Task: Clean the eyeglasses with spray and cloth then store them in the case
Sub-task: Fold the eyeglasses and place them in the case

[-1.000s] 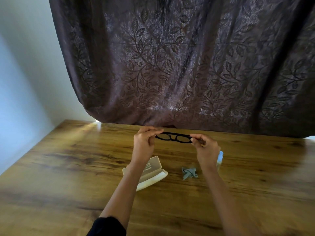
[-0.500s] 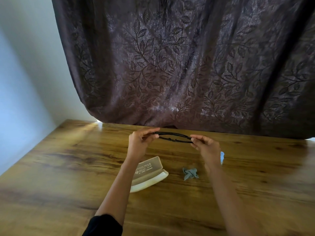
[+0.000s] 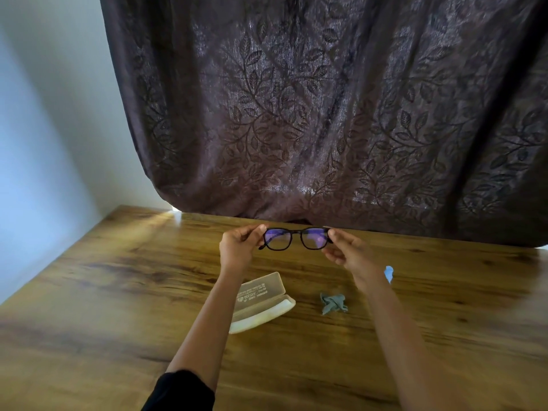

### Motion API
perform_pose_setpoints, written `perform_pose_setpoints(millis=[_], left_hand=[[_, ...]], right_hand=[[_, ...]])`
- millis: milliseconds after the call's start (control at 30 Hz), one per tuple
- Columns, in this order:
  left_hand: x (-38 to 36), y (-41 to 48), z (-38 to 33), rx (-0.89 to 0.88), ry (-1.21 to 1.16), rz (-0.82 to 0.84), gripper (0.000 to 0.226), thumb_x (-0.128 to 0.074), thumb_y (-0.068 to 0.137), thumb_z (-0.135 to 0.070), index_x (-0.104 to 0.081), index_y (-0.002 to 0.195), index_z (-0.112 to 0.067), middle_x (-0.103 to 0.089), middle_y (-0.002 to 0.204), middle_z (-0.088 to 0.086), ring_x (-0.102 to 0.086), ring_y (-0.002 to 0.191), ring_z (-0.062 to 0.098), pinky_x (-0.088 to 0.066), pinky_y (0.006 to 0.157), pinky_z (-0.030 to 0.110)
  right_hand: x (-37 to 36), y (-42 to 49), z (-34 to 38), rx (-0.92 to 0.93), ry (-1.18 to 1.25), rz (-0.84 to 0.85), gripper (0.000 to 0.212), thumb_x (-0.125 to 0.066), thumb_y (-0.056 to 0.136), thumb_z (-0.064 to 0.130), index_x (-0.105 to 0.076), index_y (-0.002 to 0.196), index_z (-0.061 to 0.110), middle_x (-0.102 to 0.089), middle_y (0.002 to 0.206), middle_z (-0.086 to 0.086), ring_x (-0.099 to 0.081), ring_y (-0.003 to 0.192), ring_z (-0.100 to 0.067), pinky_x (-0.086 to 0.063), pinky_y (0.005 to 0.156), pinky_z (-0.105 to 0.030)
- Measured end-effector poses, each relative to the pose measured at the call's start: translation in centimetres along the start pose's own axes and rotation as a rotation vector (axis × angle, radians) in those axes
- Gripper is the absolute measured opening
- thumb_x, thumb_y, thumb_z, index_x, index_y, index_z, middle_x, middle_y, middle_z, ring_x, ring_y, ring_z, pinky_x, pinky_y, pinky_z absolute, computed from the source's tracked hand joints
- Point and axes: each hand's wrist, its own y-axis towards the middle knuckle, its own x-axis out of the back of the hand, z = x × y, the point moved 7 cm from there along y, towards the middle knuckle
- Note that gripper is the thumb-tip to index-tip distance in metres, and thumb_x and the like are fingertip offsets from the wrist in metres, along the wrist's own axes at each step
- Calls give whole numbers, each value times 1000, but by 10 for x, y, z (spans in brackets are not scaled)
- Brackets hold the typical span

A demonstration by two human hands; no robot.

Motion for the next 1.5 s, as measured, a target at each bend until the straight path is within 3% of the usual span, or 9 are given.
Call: perform_pose_setpoints(millis=[200,300,467,600,733,833,1000,1167,1500], left_hand=[[3,-2,11,106,-33,22,16,-66,83,-26,-73,91,-13,-64,62,-3,-55,56,0,-46,61,8],[7,-4,19,159,-63,28,13,-69,81,-27,-73,86,-16,-69,72,3,-58,62,6,-50,71,21],[17,-10,33,259,-70,17,23,-66,83,-30,-73,91,-8,-64,63,-3,-55,55,2,-44,56,14],[31,-15,49,316,-109,-30,20,-62,86,-32,-71,90,-15,-70,74,-1,-64,72,9,-51,73,25],[61,-24,74,368,-28,-204,16,-67,83,-33,-70,93,-21,-70,95,2,-63,93,19,-51,88,36],[76,-34,90,418,11,-261,14,-68,82,-27,-66,94,-20,-69,99,3,-62,92,17,-49,82,30],[88,-51,113,524,38,-308,19,-70,82,-21,-65,99,-13,-65,92,2,-58,82,12,-42,71,24],[88,-61,137,622,58,-270,26,-70,81,-26,-66,103,-12,-67,98,5,-63,86,19,-55,83,34],[78,-67,148,671,40,-168,14,-67,84,-17,-65,97,-11,-66,87,6,-60,70,11,-54,62,21]], right_hand=[[-8,-1,-1,13,17,10,14,-58,88,19,-67,99,22,-70,87,-1,-63,73,-11,-53,76,-27],[-12,-2,-2,23,10,20,14,-58,88,14,-67,92,24,-69,82,1,-61,69,-9,-52,71,-23],[-19,-1,-16,-24,42,14,13,-59,87,11,-66,97,8,-67,79,0,-60,69,-8,-51,57,-12],[-27,-4,-29,-79,74,2,12,-58,88,8,-64,97,3,-64,79,-2,-59,70,-9,-51,54,-12],[-33,-6,-42,-116,83,-4,12,-59,87,8,-64,96,2,-64,80,-4,-58,69,-11,-52,57,-13],[-39,-7,-54,-154,68,-12,12,-60,86,10,-64,96,4,-64,80,-4,-59,70,-11,-51,64,-18],[-49,-10,-68,-187,69,-26,4,-61,86,10,-63,83,11,-64,79,-4,-59,69,-10,-51,55,-14],[-57,-16,-79,-212,69,-9,10,-60,87,9,-61,78,13,-62,78,-3,-58,70,-10,-51,58,-15],[-62,-23,-85,-236,85,3,9,-58,88,8,-60,79,11,-62,79,-5,-58,70,-11,-51,54,-13]])
